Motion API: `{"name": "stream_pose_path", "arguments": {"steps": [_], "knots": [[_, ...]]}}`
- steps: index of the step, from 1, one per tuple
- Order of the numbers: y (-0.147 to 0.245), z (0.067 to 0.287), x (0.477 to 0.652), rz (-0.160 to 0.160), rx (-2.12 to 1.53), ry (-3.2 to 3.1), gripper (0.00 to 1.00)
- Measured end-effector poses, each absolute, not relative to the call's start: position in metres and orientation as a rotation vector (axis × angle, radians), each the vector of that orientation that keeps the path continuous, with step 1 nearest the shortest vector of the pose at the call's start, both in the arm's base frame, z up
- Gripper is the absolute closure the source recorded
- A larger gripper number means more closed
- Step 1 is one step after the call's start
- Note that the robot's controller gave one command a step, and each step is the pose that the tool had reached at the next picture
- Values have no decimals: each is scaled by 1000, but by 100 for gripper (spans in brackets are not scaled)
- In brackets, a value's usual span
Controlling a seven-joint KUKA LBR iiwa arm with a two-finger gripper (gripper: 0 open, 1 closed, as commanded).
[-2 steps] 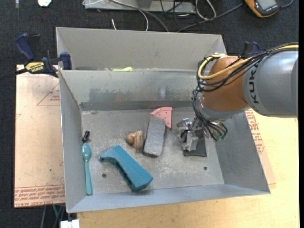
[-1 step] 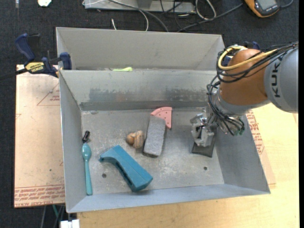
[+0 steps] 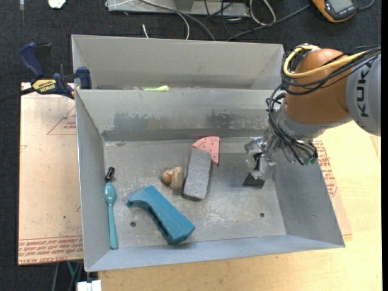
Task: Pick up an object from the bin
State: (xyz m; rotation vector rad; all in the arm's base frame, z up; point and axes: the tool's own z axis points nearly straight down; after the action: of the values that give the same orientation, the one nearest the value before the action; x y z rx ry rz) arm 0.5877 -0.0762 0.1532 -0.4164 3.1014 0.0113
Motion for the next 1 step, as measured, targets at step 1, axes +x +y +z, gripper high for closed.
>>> {"name": "stream_pose_path", "arguments": {"steps": [1], "knots": [[-86,178,596,9,-434,3102,100]]}}
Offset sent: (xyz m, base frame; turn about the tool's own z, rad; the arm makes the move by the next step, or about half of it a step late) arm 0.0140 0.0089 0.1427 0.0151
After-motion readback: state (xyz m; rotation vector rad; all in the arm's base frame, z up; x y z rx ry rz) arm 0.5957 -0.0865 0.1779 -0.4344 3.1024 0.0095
